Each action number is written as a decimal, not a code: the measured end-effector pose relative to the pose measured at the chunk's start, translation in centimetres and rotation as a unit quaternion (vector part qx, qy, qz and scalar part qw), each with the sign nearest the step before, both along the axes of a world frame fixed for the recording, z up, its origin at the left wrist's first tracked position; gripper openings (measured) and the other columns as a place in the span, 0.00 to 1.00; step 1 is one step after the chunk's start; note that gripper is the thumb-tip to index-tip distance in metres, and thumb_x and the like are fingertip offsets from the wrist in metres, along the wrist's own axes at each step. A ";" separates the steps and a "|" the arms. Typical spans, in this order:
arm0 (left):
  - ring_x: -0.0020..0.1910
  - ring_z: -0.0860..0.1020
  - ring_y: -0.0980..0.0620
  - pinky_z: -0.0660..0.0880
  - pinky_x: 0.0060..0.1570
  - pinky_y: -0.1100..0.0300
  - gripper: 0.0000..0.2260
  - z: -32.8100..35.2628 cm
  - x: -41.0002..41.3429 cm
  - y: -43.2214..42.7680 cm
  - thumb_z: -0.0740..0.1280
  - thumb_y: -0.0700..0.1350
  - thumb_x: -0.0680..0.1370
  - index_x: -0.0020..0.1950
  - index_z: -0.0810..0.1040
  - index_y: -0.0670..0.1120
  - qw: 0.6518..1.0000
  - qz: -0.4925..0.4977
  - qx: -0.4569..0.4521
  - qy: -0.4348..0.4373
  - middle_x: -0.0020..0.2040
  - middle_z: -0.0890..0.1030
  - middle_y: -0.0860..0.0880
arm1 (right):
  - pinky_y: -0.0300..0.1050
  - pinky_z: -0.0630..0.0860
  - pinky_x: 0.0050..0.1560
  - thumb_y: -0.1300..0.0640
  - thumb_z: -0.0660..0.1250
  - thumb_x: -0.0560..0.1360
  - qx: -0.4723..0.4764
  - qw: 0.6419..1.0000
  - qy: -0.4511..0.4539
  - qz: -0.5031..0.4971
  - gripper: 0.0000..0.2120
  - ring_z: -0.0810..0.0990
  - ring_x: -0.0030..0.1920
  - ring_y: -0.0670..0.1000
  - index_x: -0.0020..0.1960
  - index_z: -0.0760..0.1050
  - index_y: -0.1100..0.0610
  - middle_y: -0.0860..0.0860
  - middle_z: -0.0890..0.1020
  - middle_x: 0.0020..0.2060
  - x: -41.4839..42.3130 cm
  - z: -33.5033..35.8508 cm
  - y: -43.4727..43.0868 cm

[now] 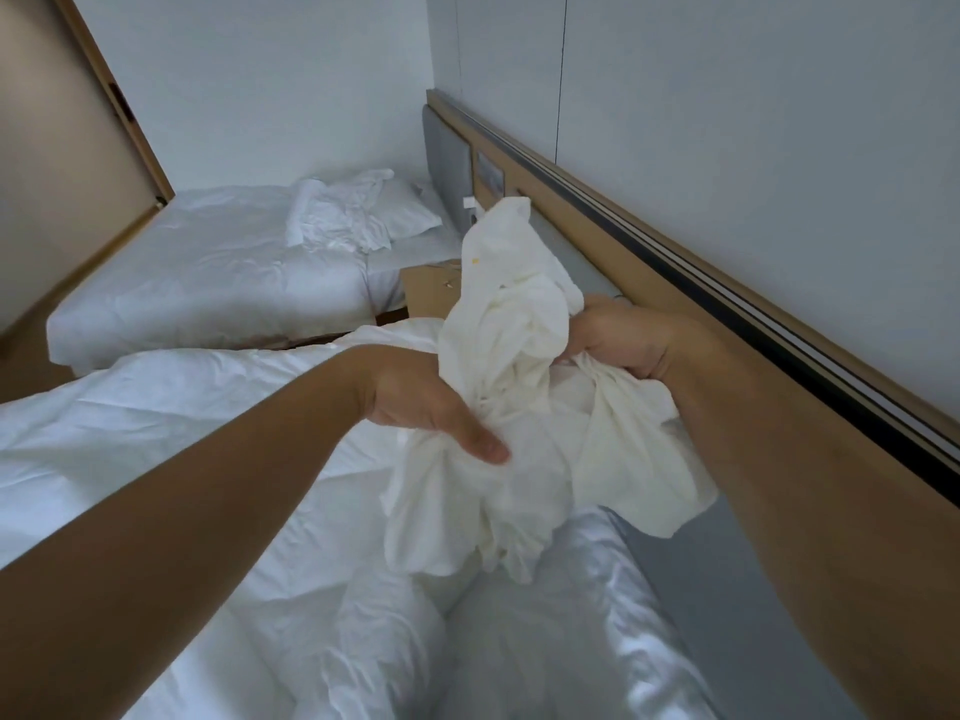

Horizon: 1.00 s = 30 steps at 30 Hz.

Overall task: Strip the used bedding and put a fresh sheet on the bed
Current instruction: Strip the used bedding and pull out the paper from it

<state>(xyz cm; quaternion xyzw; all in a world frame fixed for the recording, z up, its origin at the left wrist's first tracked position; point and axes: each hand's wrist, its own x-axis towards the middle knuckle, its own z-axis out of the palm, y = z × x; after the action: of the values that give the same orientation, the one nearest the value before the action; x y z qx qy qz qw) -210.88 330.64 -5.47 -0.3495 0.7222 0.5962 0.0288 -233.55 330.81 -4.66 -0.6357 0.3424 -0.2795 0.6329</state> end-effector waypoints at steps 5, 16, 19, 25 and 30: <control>0.62 0.81 0.47 0.79 0.57 0.54 0.21 0.3 0.4 -0.9 0.69 0.37 0.73 0.67 0.77 0.44 0.981 0.119 0.052 0.144 0.62 0.83 0.46 | 0.30 0.78 0.41 0.62 0.71 0.70 0.001 0.999 0.001 0.039 0.14 0.85 0.46 0.39 0.46 0.86 0.44 0.38 0.86 0.45 -0.7 -0.3 0.3; 0.56 0.83 0.45 0.81 0.49 0.53 0.19 3.8 0.0 -2.7 0.71 0.38 0.69 0.61 0.82 0.46 0.984 0.131 0.000 0.124 0.58 0.84 0.44 | 0.33 0.80 0.39 0.66 0.72 0.73 0.019 0.997 0.070 0.035 0.15 0.86 0.44 0.41 0.48 0.84 0.47 0.41 0.87 0.43 -0.1 -1.3 1.0; 0.59 0.83 0.46 0.82 0.50 0.55 0.21 2.6 0.5 -1.9 0.76 0.38 0.69 0.61 0.83 0.49 0.998 0.055 0.039 0.015 0.60 0.84 0.45 | 0.34 0.80 0.40 0.64 0.75 0.68 -0.013 0.999 0.037 -0.028 0.15 0.86 0.46 0.43 0.50 0.83 0.49 0.43 0.87 0.45 -0.7 -0.3 0.2; 0.64 0.80 0.42 0.80 0.57 0.51 0.21 0.9 0.0 -1.0 0.72 0.34 0.73 0.65 0.80 0.46 0.994 0.033 0.067 0.079 0.64 0.82 0.43 | 0.36 0.80 0.43 0.61 0.72 0.61 -0.091 0.991 0.053 -0.086 0.15 0.85 0.47 0.43 0.43 0.86 0.46 0.42 0.87 0.45 -0.9 0.4 -0.6; 0.53 0.85 0.46 0.82 0.46 0.55 0.14 1.8 -0.3 -2.1 0.68 0.36 0.72 0.52 0.88 0.47 0.977 0.143 0.066 0.145 0.55 0.86 0.45 | 0.30 0.78 0.44 0.52 0.81 0.65 -0.016 0.995 0.085 0.042 0.23 0.84 0.48 0.36 0.56 0.75 0.47 0.36 0.85 0.45 -1.2 -0.7 0.7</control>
<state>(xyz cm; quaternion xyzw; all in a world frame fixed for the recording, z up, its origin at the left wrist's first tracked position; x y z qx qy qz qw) -211.21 328.57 -3.70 -0.3558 0.6206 0.6848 -0.1388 -234.75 331.51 -5.41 -0.6810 0.3634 -0.2028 0.6026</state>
